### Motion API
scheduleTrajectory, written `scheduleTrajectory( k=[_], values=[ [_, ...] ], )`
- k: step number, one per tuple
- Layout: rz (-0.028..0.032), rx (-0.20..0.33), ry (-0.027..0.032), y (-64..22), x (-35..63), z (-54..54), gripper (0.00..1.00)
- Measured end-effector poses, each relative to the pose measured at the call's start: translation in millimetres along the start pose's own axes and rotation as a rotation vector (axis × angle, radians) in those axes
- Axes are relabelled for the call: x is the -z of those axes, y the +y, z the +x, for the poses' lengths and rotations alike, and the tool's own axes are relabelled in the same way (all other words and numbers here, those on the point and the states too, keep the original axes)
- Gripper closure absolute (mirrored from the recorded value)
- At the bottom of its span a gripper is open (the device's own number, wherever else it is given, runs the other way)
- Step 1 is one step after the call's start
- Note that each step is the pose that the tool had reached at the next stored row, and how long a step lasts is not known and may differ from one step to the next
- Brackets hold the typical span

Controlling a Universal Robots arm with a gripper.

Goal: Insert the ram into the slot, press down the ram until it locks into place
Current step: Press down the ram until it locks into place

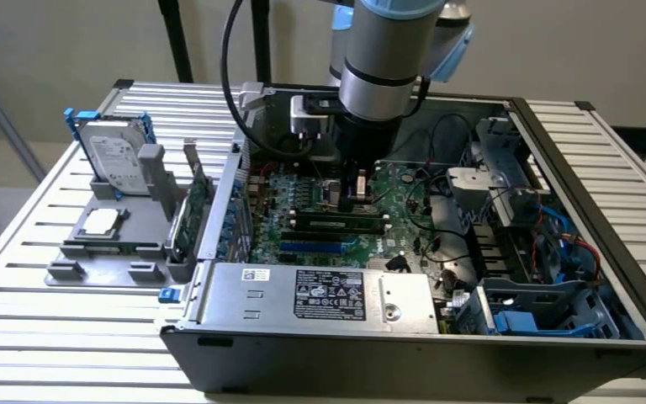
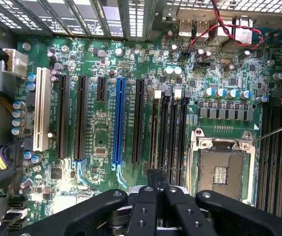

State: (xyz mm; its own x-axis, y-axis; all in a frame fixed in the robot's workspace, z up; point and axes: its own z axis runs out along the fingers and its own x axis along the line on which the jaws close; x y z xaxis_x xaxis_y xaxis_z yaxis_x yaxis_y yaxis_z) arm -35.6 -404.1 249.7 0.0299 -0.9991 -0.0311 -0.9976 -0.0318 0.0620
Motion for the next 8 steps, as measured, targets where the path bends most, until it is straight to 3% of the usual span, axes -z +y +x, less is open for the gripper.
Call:
scheduleTrajectory(
  k=[8],
  values=[
    [0.0, 0.001, 0.0, 0.0, 0.0, 0.0, 0.89]
  ],
)
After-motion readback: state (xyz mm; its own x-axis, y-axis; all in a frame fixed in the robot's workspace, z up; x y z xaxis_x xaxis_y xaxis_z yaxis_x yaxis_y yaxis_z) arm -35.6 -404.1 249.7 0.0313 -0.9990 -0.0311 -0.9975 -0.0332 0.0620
